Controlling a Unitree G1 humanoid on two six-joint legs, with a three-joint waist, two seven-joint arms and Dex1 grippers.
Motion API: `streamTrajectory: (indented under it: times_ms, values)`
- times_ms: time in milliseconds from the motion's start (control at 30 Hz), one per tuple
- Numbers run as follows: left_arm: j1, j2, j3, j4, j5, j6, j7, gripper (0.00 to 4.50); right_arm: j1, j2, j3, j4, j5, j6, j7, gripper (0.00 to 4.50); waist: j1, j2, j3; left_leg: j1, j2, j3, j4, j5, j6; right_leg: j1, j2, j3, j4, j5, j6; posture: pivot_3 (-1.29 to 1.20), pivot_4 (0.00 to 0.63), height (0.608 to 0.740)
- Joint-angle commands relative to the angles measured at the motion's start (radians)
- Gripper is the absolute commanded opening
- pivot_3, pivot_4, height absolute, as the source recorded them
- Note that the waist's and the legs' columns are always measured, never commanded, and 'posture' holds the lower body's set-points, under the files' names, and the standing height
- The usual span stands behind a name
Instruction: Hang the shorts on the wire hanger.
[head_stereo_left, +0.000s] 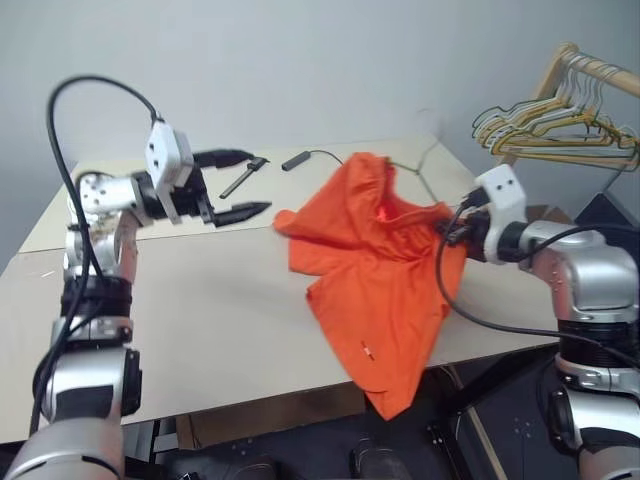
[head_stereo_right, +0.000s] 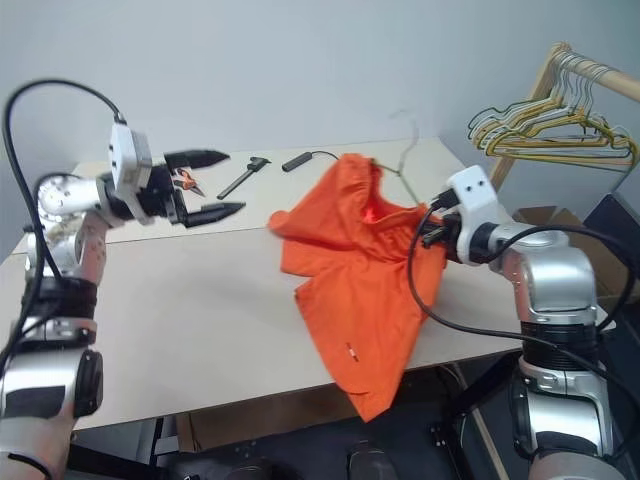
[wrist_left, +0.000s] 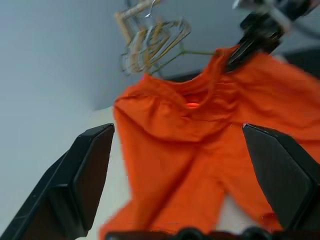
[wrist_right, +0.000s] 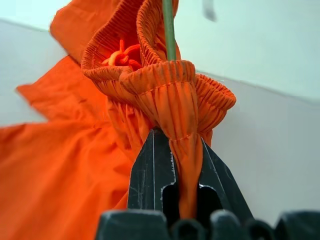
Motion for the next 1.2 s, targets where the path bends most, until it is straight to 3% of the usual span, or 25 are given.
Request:
streamTrajectory:
  times_ms: [33,167,433,667,933,1200]
  values:
    - [0.029,-0.021,0.046,-0.156,-0.126,0.101,0.027,4.45,0.009,0.035,-0.104,-0.060,-0.025,0.129,-0.131,0.00,-0.002,0.000,0.000,0.000,0.000,0.000,0.000,0.000,0.000,0.000,0.000,0.000,0.000,0.000,0.000,-0.13,0.000,0.740]
    - [0.075,-0.080,0.072,-0.227,-0.209,0.151,0.064,4.45,0.003,0.139,-0.263,-0.029,-0.129,0.146,-0.380,0.00,-0.005,0.003,-0.002,0.001,-0.001,0.000,0.000,0.000,0.000,0.001,-0.001,0.001,0.000,0.000,0.000,-0.14,0.000,0.740]
    - [0.085,-0.137,0.171,-0.275,-0.422,0.304,0.145,4.45,-0.060,0.188,-0.351,0.044,-0.247,0.154,-0.640,0.00,-0.041,0.005,-0.003,0.003,-0.001,0.000,-0.001,0.000,0.000,0.002,0.000,0.002,-0.001,0.000,0.000,-0.14,0.000,0.740]
    - [0.152,-0.168,0.158,-0.358,-0.434,0.322,0.201,4.45,-0.205,0.184,-0.422,0.224,-0.349,0.000,-0.914,0.00,-0.072,0.007,-0.004,0.007,-0.002,0.000,-0.005,0.000,0.000,0.005,0.000,0.004,-0.002,0.000,0.000,-0.13,0.000,0.740]
    - [0.193,-0.213,0.149,-0.438,-0.436,0.318,0.280,4.45,-0.364,0.144,-0.424,0.392,-0.345,-0.231,-1.041,0.00,-0.081,0.007,-0.004,0.009,-0.002,0.001,-0.007,0.000,0.000,0.007,0.000,0.006,-0.003,0.000,0.000,-0.11,0.000,0.740]
    - [0.242,-0.219,0.141,-0.525,-0.448,0.323,0.319,4.45,-0.531,0.018,-0.530,0.757,-0.238,-0.371,-1.102,0.00,-0.075,0.007,-0.004,0.018,-0.002,0.000,-0.009,0.000,0.000,0.019,0.000,0.004,-0.010,0.000,0.000,-0.10,0.000,0.740]
